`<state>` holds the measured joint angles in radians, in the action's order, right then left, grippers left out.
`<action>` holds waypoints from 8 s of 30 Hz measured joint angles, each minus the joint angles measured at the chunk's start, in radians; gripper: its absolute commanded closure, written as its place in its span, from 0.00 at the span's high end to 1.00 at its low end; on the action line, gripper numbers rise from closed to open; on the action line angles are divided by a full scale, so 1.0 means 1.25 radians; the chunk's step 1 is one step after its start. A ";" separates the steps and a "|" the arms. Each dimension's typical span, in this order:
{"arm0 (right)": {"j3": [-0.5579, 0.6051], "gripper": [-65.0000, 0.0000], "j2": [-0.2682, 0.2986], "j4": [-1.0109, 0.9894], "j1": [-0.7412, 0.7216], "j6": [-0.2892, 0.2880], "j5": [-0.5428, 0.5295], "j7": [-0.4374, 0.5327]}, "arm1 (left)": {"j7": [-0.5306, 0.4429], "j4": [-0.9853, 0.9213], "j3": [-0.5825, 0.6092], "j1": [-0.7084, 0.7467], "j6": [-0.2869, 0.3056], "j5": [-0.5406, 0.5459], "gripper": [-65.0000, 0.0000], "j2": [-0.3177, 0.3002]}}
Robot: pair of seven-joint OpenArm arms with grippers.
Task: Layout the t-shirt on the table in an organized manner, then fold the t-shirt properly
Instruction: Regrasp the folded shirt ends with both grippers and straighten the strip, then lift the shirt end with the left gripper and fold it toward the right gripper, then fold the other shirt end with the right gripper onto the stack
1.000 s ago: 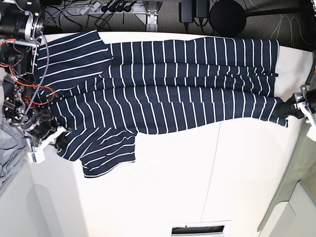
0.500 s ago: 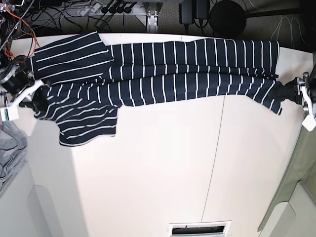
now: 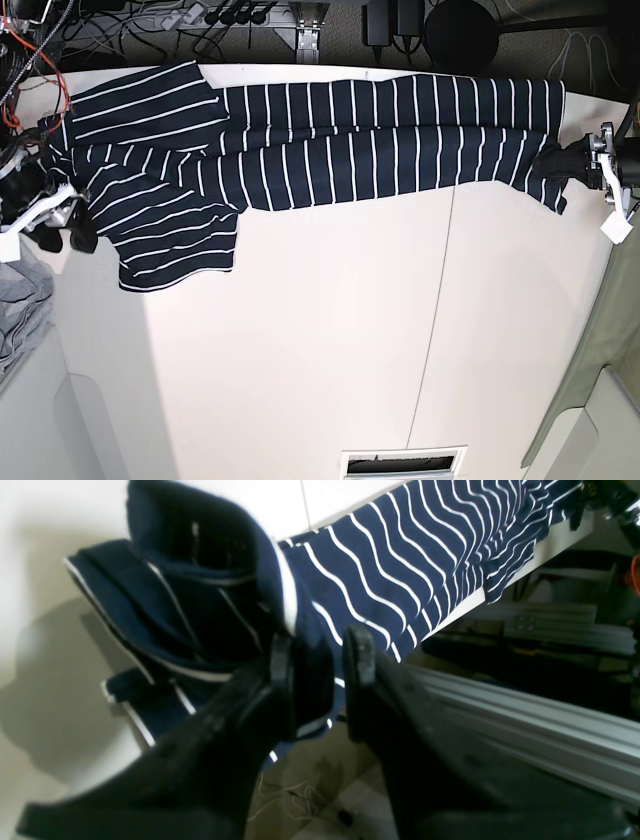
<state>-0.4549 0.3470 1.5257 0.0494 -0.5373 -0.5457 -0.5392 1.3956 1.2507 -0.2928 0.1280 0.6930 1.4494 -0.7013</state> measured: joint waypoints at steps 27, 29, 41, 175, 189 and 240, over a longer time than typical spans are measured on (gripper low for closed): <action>0.219 0.00 -0.059 -0.576 -0.331 -0.011 0.204 0.120 | -0.027 0.000 0.000 0.001 0.000 0.001 0.26 0.000; 0.219 0.00 -0.058 -0.545 -0.330 -0.013 0.197 0.067 | -0.027 0.000 0.000 0.001 0.000 0.002 0.27 0.001; 0.115 0.00 -0.038 0.024 -0.124 -0.031 -0.115 -0.330 | -0.023 0.000 0.000 0.000 0.000 0.002 0.38 0.000; 0.069 0.00 0.002 -0.227 0.039 -0.028 -0.137 -0.141 | -0.347 0.385 0.326 0.077 -0.003 -0.543 0.55 0.388; -0.089 0.00 0.017 -0.203 -0.066 -0.030 -0.139 -0.198 | -0.330 0.385 0.161 0.063 -0.003 -0.450 0.55 0.308; 0.336 0.00 -0.256 -0.137 -0.313 0.041 0.179 -0.103 | -0.341 0.384 0.080 0.062 -0.003 -0.307 0.04 0.162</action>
<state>-0.0345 0.0273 1.3548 -0.3412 -0.4862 -0.3214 -0.6674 0.9695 1.7306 -0.1928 0.2050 0.6891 1.0653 -0.4984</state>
